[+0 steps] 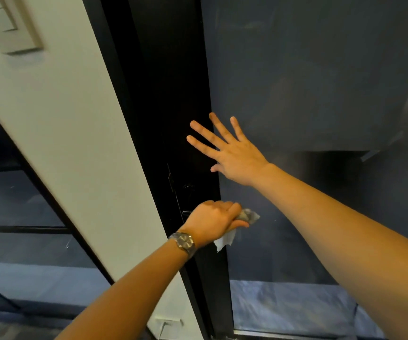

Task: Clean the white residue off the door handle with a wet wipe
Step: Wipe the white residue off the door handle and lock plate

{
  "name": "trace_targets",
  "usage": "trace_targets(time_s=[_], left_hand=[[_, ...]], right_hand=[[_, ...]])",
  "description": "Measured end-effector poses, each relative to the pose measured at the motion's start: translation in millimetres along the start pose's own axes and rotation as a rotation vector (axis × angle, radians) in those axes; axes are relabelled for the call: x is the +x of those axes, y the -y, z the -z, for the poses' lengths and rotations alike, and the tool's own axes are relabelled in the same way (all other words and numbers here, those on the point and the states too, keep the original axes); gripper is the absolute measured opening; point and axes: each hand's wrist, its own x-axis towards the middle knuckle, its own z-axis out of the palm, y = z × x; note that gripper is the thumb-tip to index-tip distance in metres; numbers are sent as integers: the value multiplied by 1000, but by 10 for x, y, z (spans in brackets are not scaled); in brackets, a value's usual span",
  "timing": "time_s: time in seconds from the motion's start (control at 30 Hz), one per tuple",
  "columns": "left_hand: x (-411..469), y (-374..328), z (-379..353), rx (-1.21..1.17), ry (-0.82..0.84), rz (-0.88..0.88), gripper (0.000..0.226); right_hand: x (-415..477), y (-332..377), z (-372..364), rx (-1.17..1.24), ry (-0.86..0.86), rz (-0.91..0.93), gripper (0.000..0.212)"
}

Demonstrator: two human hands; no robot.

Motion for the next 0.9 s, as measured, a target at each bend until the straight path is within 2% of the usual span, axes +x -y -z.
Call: trace_targets(time_s=[0.13, 0.3, 0.4, 0.5, 0.67, 0.8, 0.9], left_hand=[[-192, 212, 69, 56, 6, 30, 49], [199, -278, 70, 174, 30, 50, 44], [392, -437, 157, -8, 325, 110, 34], [344, -385, 267, -43, 398, 89, 34], [104, -274, 226, 4, 226, -72, 36], [-37, -89, 219, -229, 111, -212, 29], [-234, 162, 269, -347, -17, -28, 28]], right_hand=[[-15, 78, -34, 23, 7, -52, 91], [-17, 93, -23, 66, 18, -78, 87], [-19, 123, -16, 71, 39, -83, 86], [-20, 144, 6, 74, 40, -84, 86], [-21, 128, 2, 78, 36, -82, 87], [-20, 105, -12, 83, 36, -72, 88], [-15, 100, -23, 81, 28, -69, 88]])
